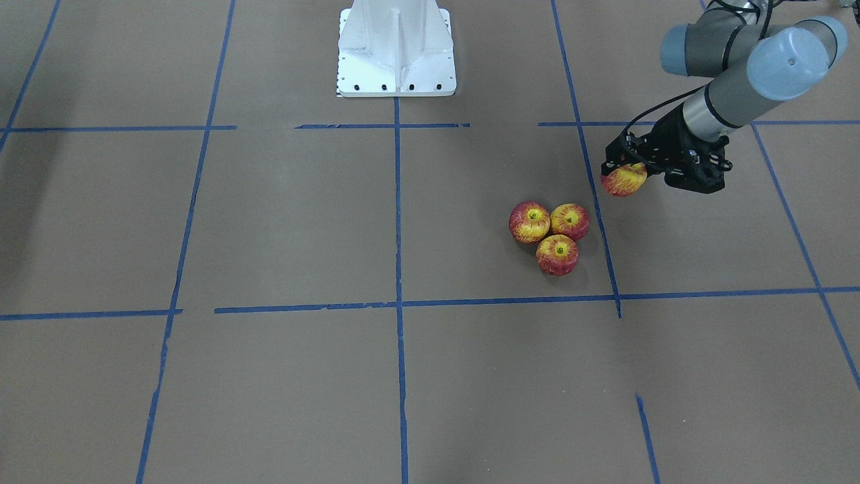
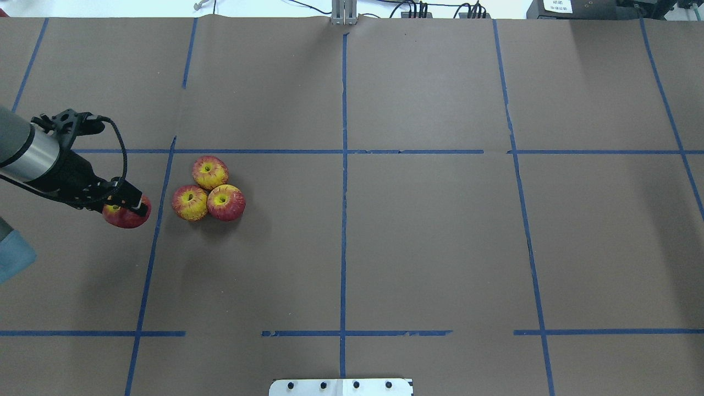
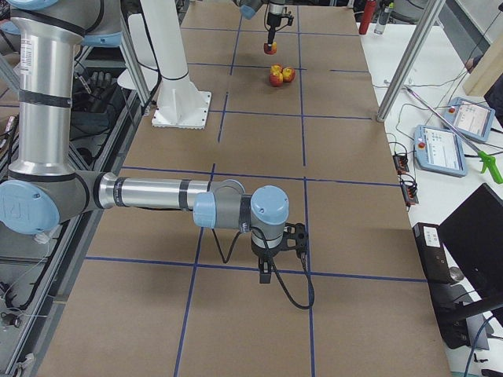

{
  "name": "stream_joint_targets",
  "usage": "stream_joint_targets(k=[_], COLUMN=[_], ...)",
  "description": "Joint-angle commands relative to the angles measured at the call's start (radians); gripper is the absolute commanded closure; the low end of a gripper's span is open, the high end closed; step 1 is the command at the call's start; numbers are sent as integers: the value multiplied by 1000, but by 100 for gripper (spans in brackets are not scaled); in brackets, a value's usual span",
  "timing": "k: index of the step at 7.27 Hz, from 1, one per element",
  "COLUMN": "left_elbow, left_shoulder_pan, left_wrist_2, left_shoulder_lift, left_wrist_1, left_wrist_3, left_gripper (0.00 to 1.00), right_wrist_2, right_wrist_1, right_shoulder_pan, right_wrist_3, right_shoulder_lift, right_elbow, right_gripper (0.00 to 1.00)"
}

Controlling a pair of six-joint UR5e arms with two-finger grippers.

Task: Stack apples
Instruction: 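Lift the apple with the left gripper and carry it toward the three-apple cluster, then lower the apple onto the top of the cluster with the left gripper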

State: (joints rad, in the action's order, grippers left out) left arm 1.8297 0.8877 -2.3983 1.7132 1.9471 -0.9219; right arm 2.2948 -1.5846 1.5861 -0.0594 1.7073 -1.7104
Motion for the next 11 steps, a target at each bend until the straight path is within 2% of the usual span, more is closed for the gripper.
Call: stream_joint_targets(k=[1, 2, 3, 6, 7, 11], left_elbow=[-64, -67, -67, -87, -99, -102], left_shoulder_pan=[-15, -42, -55, -98, -111, -124], left_wrist_2=[57, 129, 134, 142, 186, 192], left_shoulder_lift=[150, 199, 221, 229, 244, 255], left_wrist_1=[-89, -171, -212, -215, -215, -215], left_wrist_3=[-20, -18, -20, -21, -70, -78], left_gripper=[100, 100, 100, 100, 100, 100], right_wrist_2=[0, 0, 0, 2, 0, 0], right_wrist_1=[0, 0, 0, 0, 0, 0], right_shoulder_pan=[0, 0, 0, 0, 0, 0], right_wrist_3=[0, 0, 1, 1, 0, 0], right_shoulder_lift=[0, 0, 0, 0, 0, 0], right_elbow=[0, 0, 0, 0, 0, 0], right_gripper=[0, 0, 0, 0, 0, 0])
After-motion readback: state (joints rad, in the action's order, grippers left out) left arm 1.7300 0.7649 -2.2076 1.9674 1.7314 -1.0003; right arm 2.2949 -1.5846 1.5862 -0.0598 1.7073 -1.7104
